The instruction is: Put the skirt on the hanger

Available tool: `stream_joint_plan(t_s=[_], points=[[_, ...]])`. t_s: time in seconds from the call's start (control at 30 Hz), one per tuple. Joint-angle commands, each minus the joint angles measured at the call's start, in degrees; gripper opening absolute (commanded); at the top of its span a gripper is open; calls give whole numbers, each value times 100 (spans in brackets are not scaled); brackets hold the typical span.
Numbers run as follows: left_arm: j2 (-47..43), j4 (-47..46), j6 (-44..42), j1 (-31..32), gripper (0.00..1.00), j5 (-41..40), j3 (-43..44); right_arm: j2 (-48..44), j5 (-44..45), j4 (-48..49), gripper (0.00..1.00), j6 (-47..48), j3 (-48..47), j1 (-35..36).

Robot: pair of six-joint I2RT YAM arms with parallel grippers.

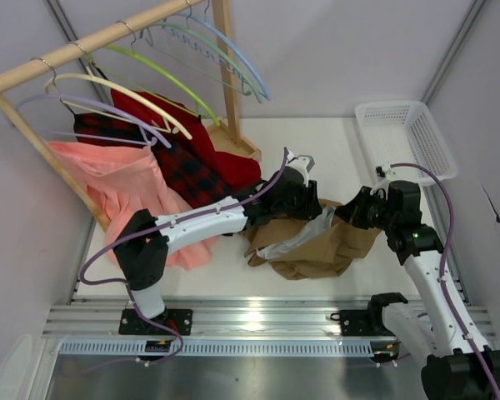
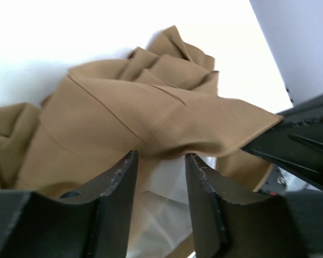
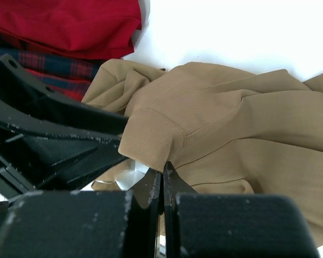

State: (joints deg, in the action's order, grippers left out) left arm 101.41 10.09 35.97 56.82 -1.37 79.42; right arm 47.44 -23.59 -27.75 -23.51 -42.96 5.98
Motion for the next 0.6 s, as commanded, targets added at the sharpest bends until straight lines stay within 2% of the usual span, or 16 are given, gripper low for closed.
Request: stream_joint_plan(t_s=[0.0, 0.13, 0.27, 0.33, 0.47, 0.57], points=[[-24, -130, -239, -30, 47, -487, -14, -7, -135, 32, 0, -40, -55, 35], [107, -279, -335, -39, 47, -129, 73, 2, -216, 59, 0, -119, -55, 88], [-146, -288, -485, -4, 45, 425, -75, 98, 617, -519, 0, -207, -247, 88], [-575, -279, -616, 84, 45, 427, -294, 221, 847, -600, 0, -250, -292, 88], [-1289, 124, -898, 400, 45, -301, -514, 318, 865, -302, 0, -523, -178, 88], [-1772, 222, -793, 646, 45, -251, -751, 345, 1040, -240, 0, -672, -178, 97]])
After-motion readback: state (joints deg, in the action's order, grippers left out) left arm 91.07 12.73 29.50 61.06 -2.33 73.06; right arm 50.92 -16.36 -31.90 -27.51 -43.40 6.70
